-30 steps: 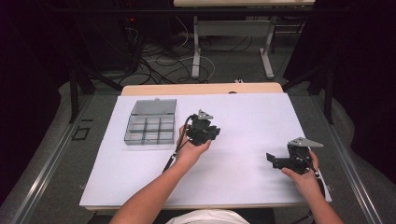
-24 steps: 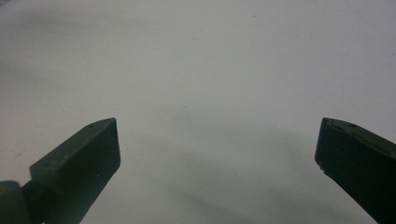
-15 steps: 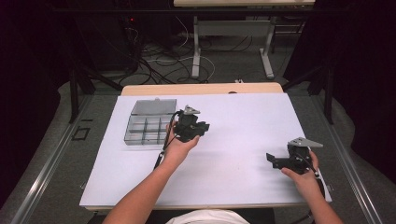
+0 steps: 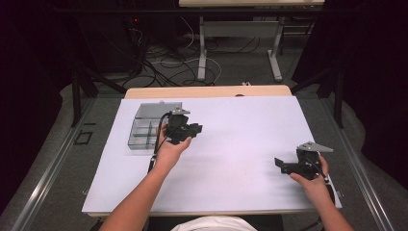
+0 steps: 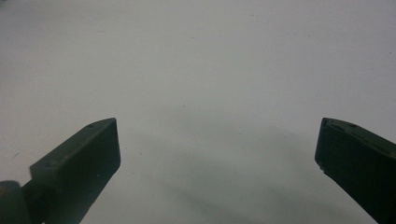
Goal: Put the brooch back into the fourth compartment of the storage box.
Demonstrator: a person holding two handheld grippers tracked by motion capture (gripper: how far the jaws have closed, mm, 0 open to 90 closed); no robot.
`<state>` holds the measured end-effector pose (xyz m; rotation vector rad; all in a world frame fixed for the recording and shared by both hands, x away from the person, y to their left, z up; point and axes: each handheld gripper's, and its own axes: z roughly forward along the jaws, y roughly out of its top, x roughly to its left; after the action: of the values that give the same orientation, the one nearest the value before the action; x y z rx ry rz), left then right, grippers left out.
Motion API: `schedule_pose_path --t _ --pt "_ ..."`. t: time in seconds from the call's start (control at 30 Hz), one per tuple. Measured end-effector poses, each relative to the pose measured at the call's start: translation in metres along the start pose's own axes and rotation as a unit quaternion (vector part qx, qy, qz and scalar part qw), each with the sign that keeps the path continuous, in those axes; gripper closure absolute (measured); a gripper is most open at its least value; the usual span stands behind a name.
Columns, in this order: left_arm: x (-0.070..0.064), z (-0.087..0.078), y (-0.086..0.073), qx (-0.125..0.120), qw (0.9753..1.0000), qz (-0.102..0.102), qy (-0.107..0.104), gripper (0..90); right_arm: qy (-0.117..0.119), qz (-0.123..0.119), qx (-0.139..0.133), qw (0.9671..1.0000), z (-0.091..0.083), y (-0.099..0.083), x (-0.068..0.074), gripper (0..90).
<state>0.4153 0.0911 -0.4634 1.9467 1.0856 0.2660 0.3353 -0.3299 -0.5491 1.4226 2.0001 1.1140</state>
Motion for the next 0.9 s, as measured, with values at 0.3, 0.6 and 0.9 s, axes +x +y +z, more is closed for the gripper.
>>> schedule_pose_path --t 0.3,0.6,0.9 --pt "0.018 -0.015 -0.007 0.003 0.9998 -0.018 0.011 76.6 -0.004 -0.001 -0.002 1.0000 0.001 0.000 0.000 0.0" --pt "0.039 -0.030 -0.015 0.003 0.9988 -0.036 0.033 76.6 0.001 0.004 0.002 1.0000 0.000 0.000 0.000 0.0" --pt "0.062 -0.046 -0.024 -0.003 0.9967 -0.053 0.061 76.6 -0.004 0.002 -0.001 1.0000 0.000 0.000 0.001 0.0"
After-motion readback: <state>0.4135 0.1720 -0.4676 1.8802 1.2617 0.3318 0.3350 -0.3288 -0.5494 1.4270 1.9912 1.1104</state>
